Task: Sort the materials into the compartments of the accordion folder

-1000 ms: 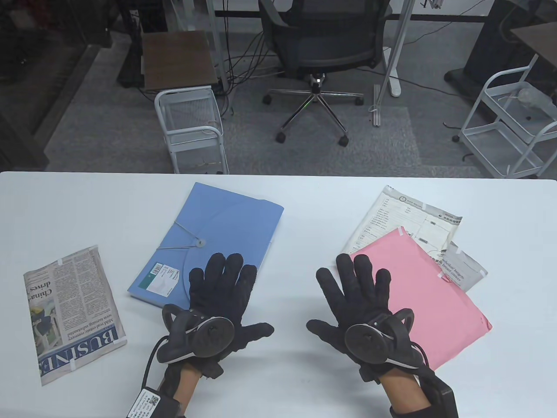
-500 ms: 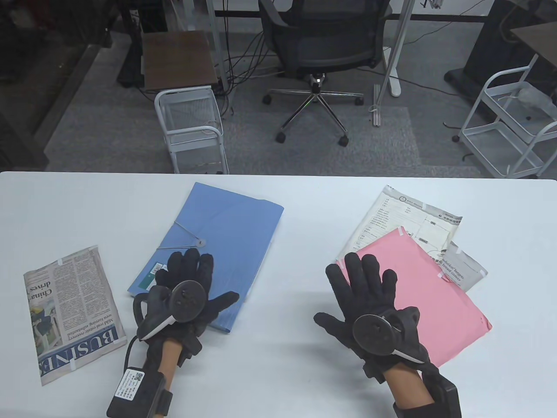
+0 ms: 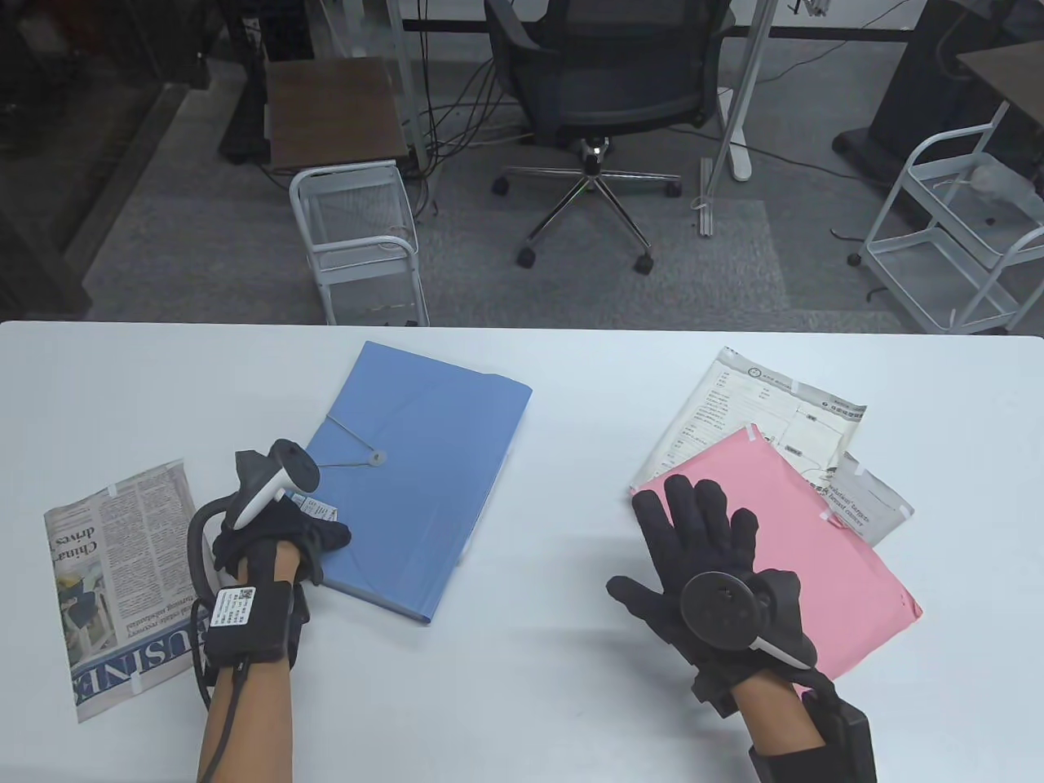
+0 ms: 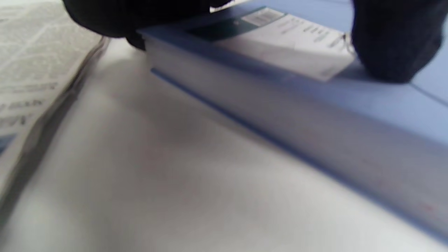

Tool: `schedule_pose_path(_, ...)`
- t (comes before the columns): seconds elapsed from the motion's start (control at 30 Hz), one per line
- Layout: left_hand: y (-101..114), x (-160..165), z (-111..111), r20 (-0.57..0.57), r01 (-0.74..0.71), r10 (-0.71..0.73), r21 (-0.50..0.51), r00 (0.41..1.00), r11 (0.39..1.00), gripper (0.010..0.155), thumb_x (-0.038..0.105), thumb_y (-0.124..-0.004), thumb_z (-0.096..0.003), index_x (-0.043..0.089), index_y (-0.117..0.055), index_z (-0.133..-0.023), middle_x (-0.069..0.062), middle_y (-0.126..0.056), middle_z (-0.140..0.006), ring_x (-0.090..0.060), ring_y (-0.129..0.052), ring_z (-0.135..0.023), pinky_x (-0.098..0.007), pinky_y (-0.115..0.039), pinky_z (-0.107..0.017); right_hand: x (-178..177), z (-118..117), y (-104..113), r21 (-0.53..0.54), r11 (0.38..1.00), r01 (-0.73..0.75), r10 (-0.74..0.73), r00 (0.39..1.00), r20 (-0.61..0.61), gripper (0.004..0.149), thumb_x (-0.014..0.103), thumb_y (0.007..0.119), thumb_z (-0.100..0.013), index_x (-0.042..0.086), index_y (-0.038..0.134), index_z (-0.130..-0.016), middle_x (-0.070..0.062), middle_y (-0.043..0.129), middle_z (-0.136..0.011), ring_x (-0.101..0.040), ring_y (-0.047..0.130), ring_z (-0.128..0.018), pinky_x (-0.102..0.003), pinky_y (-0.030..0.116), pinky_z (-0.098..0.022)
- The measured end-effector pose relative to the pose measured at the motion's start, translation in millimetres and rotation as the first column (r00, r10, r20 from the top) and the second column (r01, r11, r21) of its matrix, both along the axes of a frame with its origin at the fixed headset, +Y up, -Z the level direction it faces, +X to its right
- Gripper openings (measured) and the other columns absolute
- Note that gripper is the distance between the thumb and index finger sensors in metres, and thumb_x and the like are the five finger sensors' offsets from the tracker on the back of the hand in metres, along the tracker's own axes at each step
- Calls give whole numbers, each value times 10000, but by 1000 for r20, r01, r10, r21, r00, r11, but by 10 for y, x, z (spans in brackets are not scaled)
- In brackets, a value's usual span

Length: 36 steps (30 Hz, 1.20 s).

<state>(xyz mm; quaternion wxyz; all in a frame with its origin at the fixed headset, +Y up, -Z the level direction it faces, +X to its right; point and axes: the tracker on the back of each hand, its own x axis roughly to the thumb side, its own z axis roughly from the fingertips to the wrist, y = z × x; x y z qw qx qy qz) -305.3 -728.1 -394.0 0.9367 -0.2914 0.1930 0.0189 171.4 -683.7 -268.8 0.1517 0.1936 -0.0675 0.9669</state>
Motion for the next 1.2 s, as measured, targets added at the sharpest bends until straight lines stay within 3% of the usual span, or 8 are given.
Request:
schedule_pose_path(0.1, -3, 40, -58, 11, 88, -88, -24, 996, 996, 1201, 757, -803, -456, -8, -229, -1183, -264, -443, -1191, -520, -595, -1027, -667, -538, -739, 17, -20, -8, -6, 1000, 9, -9, 1000, 7, 881, 748, 547, -535, 234, 242, -1182, -256, 200, -1247, -579, 196, -1090, -845, 226, -663)
schedule_pose_path(0.33, -45, -30, -44, -81, -3, 5, 21, 997, 1000, 1189, 717, -897, -418, -16, -339, -1170, -210, -545, -1103, -512, -629, -879, -745, -439, -710, 3, -33, -24, -10, 1000, 2, -2, 1000, 9, 886, 740, 558, -538, 222, 239, -1182, -263, 205, -1243, -577, 196, -1090, -844, 230, -663)
schedule_pose_path(0.53, -7, -6, 44, -147, -26, 33, 50, 989, 998, 926, 663, -907, -444, 106, -539, -1086, -158, -620, -1020, -471, -666, -850, -719, -505, -706, -12, -35, -27, -11, 1000, -3, 3, 1000, 7, 883, 735, 562, -540, 214, 247, -1180, -263, 202, -1242, -577, 193, -1089, -842, 230, -665)
schedule_pose_path(0.67, 229, 40, 159, -117, -42, 56, 124, 992, 991, 715, 633, -879, -475, 201, -638, -992, -133, -603, -1056, -438, -708, -874, -641, -641, -677, -1, -24, -9, -3, 1000, 13, -13, 1000, 9, 884, 734, 561, -541, 213, 246, -1181, -264, 200, -1241, -575, 196, -1089, -841, 230, -665)
schedule_pose_path(0.8, 514, 88, 353, -65, -176, 198, 256, 978, 951, 490, 568, -820, -535, 255, -721, -898, -24, -807, -902, -234, -990, -648, -386, -896, -451, 43, -9, 33, 9, 999, 39, -39, 999, 21, 882, 732, 560, -543, 212, 245, -1181, -266, 202, -1241, -577, 197, -1090, -841, 234, -665)
schedule_pose_path(0.87, 626, 111, 507, -27, -324, 359, 371, 933, 870, 416, 528, -781, -563, 262, -735, -879, 19, -896, -752, -116, -1061, -452, -281, -935, -289, 77, -8, 58, 16, 998, 53, -54, 998, 29, 878, 731, 560, -543, 213, 248, -1180, -263, 203, -1241, -576, 199, -1090, -841, 234, -666)
schedule_pose_path(0.97, 708, 182, 763, 23, -500, 574, 521, 818, 692, 367, 483, -761, -583, 242, -759, -860, 19, -921, -724, -129, -1074, -333, -254, -928, -181, 149, -9, 97, 24, 996, 89, -90, 995, 49, 869, 719, 560, -548, 214, 244, -1180, -261, 203, -1241, -573, 200, -1092, -840, 235, -667)
schedule_pose_path(1.2, 633, 420, 1174, 151, -643, 709, 579, 689, 502, 363, 462, -720, -602, 212, -753, -863, 3, -923, -721, -131, -1100, -305, -227, -944, -146, 327, 17, 202, 60, 985, 163, -168, 981, 96, 848, 707, 540, -557, 212, 248, -1181, -264, 204, -1241, -576, 201, -1091, -840, 238, -667)
